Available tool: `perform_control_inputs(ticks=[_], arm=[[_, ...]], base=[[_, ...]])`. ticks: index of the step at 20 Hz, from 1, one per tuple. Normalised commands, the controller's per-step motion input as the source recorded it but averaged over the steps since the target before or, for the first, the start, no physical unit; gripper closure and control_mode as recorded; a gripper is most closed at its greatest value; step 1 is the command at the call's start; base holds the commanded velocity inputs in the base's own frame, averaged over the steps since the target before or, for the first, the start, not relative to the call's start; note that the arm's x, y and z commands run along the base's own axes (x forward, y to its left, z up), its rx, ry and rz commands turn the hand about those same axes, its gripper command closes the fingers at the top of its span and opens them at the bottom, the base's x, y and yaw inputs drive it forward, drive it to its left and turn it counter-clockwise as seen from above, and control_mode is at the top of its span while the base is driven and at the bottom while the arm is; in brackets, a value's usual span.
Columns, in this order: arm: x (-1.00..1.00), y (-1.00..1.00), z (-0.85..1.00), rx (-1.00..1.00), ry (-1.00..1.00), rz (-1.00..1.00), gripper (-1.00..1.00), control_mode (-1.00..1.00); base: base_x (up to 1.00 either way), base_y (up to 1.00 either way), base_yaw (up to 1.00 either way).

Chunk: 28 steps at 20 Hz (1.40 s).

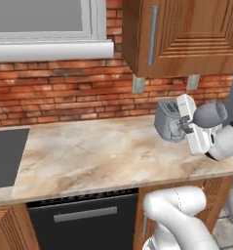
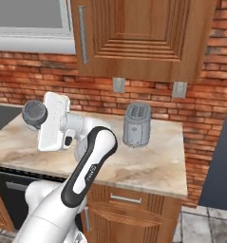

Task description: Retrieve the wine glasses from the counter and place one next to each plate.

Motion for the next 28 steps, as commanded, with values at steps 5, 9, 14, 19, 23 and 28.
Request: perform_control_inputs(ticks=[5, 9, 14, 19, 23, 28], arm=[[0.00, 0.00, 0.00, 0.00, 0.00, 0.00, 1.00, 1.00], [0.00, 0.00, 0.00, 0.00, 0.00, 0.00, 1.00, 1.00], [0.00, 0.00, 0.00, 0.00, 0.00, 0.00, 1.00, 1.00], [0.00, 0.00, 0.00, 0.00, 0.00, 0.00, 1.00, 1.00], [0.00, 0.00, 0.00, 0.00, 0.00, 0.00, 1.00, 1.00], [0.00, 0.00, 0.00, 0.00, 0.00, 0.00, 1.00, 1.00]], base=[[-0.16, 1.00, 0.09], [-0.06, 1.00, 0.13], [-0.01, 1.00, 0.21], [-0.11, 1.00, 0.34], [-0.02, 1.00, 0.30], [-0.43, 0.94, 0.50]])
